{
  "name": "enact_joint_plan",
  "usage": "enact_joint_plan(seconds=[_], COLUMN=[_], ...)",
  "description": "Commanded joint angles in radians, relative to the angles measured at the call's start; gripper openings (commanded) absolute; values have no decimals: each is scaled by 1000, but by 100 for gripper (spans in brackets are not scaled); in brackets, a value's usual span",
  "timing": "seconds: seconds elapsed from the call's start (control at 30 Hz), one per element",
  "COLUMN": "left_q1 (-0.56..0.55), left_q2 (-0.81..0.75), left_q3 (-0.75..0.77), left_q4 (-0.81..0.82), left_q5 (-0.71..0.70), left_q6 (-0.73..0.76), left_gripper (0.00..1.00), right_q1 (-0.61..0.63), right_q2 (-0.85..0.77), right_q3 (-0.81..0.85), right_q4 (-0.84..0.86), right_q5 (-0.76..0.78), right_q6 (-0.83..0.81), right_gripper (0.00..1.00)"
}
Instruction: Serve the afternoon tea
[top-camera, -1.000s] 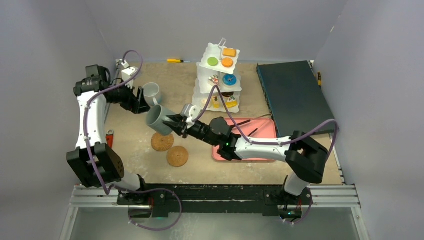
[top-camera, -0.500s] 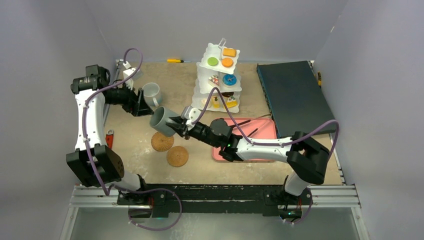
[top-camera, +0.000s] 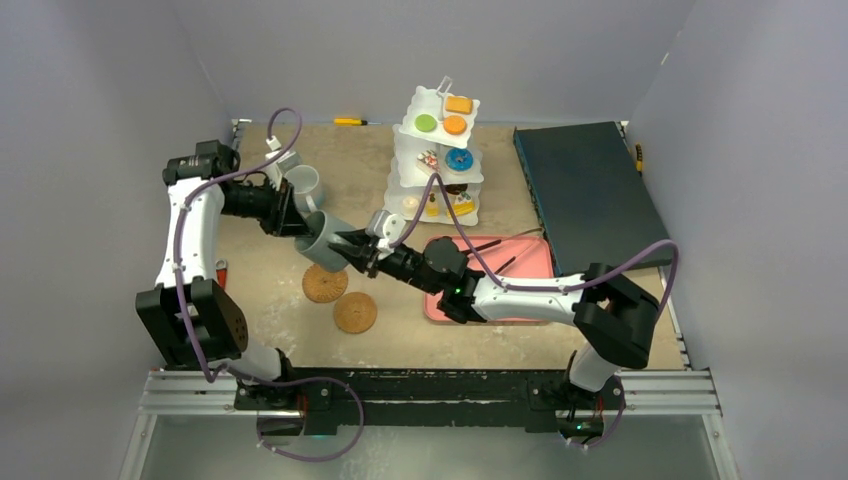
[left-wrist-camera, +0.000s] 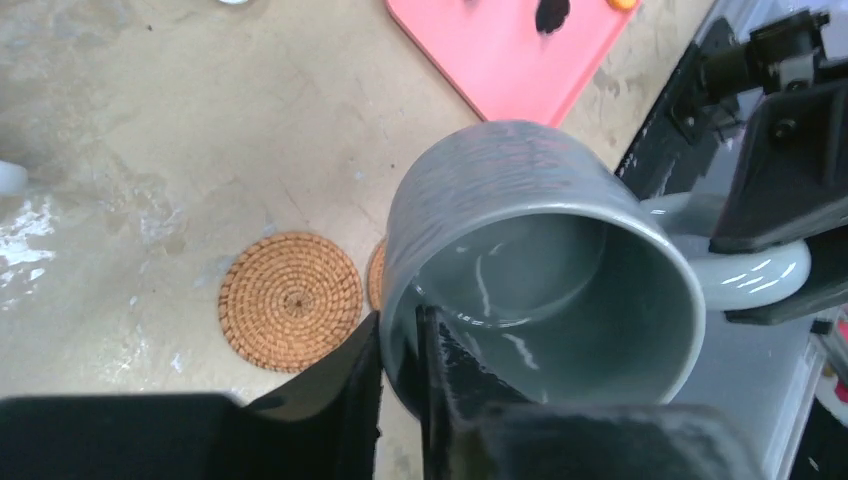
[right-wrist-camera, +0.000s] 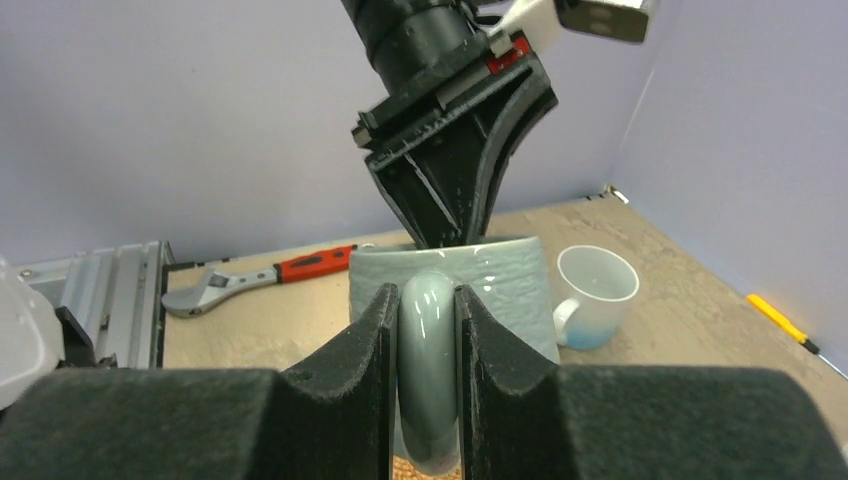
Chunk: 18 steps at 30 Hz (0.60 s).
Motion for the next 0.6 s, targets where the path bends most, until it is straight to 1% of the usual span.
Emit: enact_joint_plan(seconds=[0.0,0.03,0.1,0.13,0.17,0.3,0.37,0.4,0.43,0.57], left_q1=[-2,-1,-1,-1,0,0,1,2,3,5], left_q2=[44,50,54,52,48,29,25,25,27,37], left_q3=[0,5,12,16,21,31,36,36,37,35], left_q4=[-26,-25,-24,-19,-12,43,70,81,93,115], left_q5=[83,85,79,75,68,45,29,26,23,11], left_q6=[27,27,28,27,22,-21,-43,-51,-56,-68], left_gripper=[5,0,0,0,0,0,0,0,0,0], right_q1=[5,5,4,6,5,0,-6,-11,-17,-39], right_q2=[-20,-18,-15,-16,-21,-85,-124,-147,-169,-260], right_q3=[67,65,60,55,45,-55,-106,-128,-147,-234], right_q4=[205,202,182,164,141,108,85,68,47,-22], right_q5=[-31,-32,-27,-24,-24,28,75,94,112,159], right_q6=[19,25,36,43,53,104,130,142,160,207], right_gripper=[0,0,0,4,9,46,62,68,73,80])
